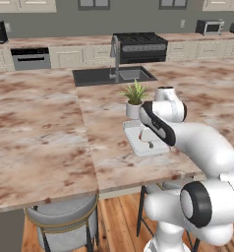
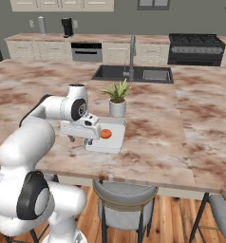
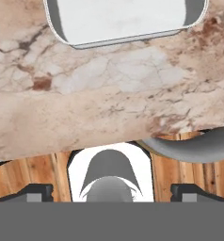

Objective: Place one cooked food and one vegetable from the large plate to each tupperware container.

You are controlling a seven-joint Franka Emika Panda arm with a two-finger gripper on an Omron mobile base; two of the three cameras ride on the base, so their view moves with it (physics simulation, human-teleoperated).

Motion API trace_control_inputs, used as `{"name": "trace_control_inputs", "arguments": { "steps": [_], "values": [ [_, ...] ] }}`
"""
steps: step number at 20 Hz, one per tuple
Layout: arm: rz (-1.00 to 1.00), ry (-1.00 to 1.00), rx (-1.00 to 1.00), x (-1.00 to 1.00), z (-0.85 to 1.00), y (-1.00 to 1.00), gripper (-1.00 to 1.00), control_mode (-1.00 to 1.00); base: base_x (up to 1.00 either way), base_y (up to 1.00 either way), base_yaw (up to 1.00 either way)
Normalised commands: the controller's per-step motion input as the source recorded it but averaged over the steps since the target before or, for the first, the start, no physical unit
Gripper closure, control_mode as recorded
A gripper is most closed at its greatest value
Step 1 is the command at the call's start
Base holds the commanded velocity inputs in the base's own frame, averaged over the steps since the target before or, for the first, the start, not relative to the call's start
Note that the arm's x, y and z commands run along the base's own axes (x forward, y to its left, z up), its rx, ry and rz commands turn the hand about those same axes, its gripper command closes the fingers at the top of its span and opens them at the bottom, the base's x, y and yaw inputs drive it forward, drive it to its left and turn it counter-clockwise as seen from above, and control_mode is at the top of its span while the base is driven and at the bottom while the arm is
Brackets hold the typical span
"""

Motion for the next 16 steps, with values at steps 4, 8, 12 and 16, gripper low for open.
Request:
{"name": "trace_control_inputs", "arguments": {
  "steps": [4,8,12,16],
  "values": [
    [0.00,0.03,-0.03,-0.11,-0.28,-0.03,-1.00,-1.00,0.00,0.00,0.00],
    [0.00,0.00,0.00,0.00,0.00,0.00,-1.00,-1.00,0.00,0.00,0.00],
    [0.00,0.00,0.00,-0.12,0.00,0.00,-1.00,-1.00,0.00,0.00,0.00],
    [0.00,0.00,0.00,0.00,0.00,0.00,-1.00,1.00,-0.66,-0.27,0.00]
  ]
}}
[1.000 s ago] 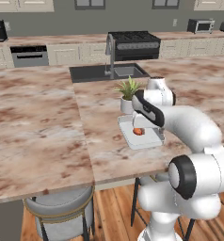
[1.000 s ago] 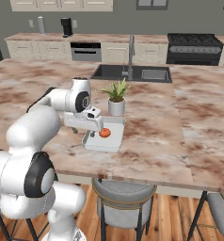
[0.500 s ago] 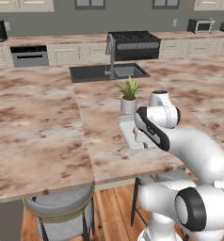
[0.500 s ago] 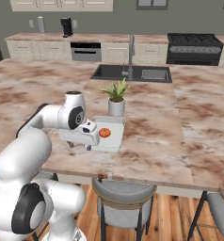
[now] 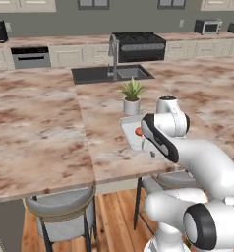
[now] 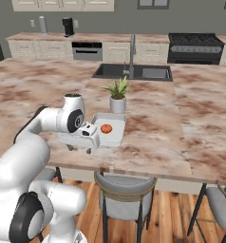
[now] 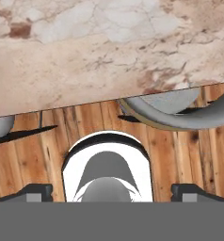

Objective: Place one cooked food and one vegetable from the large plate to each tupperware container.

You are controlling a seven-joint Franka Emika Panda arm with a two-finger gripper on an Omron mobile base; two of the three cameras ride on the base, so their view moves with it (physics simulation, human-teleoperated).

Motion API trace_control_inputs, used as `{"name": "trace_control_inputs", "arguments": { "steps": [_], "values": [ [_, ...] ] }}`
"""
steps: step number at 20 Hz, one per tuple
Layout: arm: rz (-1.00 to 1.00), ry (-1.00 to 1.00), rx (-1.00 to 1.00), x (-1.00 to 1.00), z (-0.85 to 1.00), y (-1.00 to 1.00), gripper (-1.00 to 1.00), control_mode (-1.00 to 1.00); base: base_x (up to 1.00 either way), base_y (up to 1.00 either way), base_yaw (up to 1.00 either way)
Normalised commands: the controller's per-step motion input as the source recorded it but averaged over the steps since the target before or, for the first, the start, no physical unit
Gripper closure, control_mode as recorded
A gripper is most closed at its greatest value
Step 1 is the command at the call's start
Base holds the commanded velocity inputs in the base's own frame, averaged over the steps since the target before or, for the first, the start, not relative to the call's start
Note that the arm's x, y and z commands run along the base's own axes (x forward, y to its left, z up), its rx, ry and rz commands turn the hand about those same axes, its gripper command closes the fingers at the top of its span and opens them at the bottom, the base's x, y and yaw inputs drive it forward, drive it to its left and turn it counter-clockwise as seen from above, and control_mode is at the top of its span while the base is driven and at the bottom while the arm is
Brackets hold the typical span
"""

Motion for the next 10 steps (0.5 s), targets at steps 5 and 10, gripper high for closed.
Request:
{"name": "trace_control_inputs", "arguments": {
  "steps": [5,10],
  "values": [
    [0.00,0.00,0.00,0.00,0.00,0.00,-1.00,1.00,-0.52,-0.73,-0.07],
    [0.00,0.00,0.00,0.00,0.00,0.00,-1.00,1.00,0.07,-1.00,-0.11]
  ]
}}
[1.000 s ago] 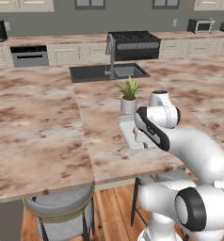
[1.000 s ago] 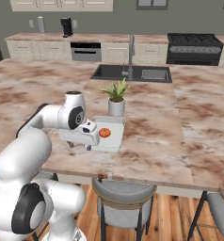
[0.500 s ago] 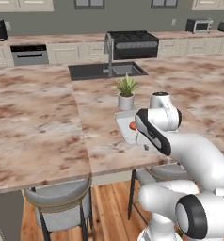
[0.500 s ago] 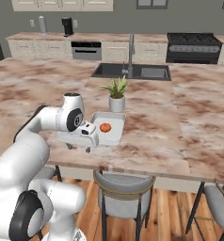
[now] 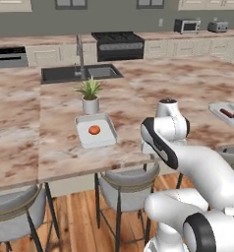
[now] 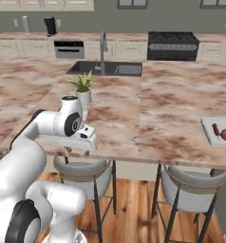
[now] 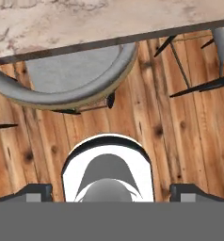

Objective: Place one cooked food and one vegetable from the large plate to each tupperware container.

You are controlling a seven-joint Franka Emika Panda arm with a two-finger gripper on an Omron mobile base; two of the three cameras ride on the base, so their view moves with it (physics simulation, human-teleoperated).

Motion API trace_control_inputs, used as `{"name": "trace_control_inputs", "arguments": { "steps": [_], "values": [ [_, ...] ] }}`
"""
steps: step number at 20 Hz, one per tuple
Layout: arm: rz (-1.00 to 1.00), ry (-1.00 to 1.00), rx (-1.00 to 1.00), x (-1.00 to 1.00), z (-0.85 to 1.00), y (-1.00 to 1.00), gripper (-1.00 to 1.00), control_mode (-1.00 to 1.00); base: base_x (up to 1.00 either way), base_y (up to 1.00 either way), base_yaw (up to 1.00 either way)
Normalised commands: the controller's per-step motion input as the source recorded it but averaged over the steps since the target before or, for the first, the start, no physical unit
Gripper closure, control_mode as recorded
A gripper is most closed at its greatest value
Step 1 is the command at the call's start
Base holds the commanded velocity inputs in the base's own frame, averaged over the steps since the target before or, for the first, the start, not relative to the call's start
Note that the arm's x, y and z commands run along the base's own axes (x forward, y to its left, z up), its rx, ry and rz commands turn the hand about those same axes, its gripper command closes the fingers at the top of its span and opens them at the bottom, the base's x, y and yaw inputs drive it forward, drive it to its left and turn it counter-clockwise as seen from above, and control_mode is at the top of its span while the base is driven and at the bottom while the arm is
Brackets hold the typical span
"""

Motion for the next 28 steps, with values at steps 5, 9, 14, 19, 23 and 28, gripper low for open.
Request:
{"name": "trace_control_inputs", "arguments": {
  "steps": [5,9,14,19,23,28],
  "values": [
    [0.00,0.00,0.00,0.00,0.00,0.00,-1.00,1.00,0.24,-1.00,-0.11],
    [0.00,0.00,0.00,0.00,0.00,0.00,-1.00,1.00,0.11,-1.00,-0.03],
    [0.00,0.00,0.00,0.00,0.00,0.00,-1.00,1.00,0.27,-1.00,0.00],
    [0.00,0.00,0.00,0.00,0.00,0.00,-1.00,1.00,0.55,-1.00,0.00],
    [0.00,0.00,0.00,0.00,0.00,0.00,-1.00,1.00,0.57,-1.00,0.00],
    [0.00,0.00,0.00,0.00,0.00,0.00,-1.00,1.00,0.51,-1.00,0.00]
  ]
}}
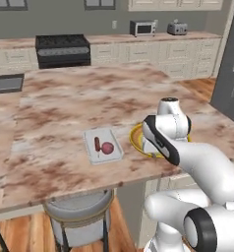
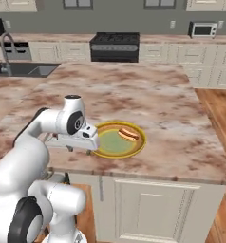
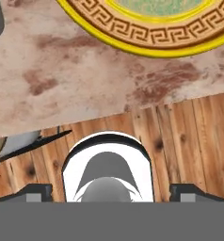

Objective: Place one cooked food and one vegetable from the large plate to each tupperware container.

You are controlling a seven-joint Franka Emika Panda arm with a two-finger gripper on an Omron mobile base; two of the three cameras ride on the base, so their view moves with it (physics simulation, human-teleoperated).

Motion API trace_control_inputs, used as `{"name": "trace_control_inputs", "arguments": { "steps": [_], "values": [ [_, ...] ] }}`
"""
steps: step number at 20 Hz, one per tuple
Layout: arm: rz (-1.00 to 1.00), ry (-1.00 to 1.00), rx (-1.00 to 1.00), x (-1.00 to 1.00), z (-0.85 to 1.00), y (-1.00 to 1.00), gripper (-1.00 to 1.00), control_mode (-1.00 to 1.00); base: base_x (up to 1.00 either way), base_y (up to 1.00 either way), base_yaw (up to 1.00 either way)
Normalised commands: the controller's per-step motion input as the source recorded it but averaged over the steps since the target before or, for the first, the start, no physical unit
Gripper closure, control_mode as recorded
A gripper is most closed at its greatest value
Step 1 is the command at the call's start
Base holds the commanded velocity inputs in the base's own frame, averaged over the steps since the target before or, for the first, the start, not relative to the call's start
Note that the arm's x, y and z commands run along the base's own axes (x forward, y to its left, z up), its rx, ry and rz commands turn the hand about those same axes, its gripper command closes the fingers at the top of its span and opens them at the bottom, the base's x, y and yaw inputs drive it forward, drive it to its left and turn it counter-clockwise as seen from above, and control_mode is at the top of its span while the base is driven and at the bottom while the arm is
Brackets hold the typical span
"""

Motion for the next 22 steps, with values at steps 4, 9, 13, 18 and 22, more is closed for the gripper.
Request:
{"name": "trace_control_inputs", "arguments": {
  "steps": [4,9,13,18,22],
  "values": [
    [0.00,0.00,0.00,0.00,0.00,0.00,-1.00,1.00,0.23,-1.00,0.00],
    [0.00,0.00,0.00,0.00,0.00,0.00,-1.00,1.00,0.12,-0.78,-0.01],
    [0.00,0.00,0.00,0.00,0.00,0.00,-1.00,1.00,0.01,0.00,0.00],
    [0.02,0.00,0.00,0.07,0.00,0.00,-1.00,-1.00,0.04,0.00,0.00],
    [0.18,0.00,-0.02,0.64,0.01,0.11,-1.00,-1.00,0.00,0.00,0.00]
  ]
}}
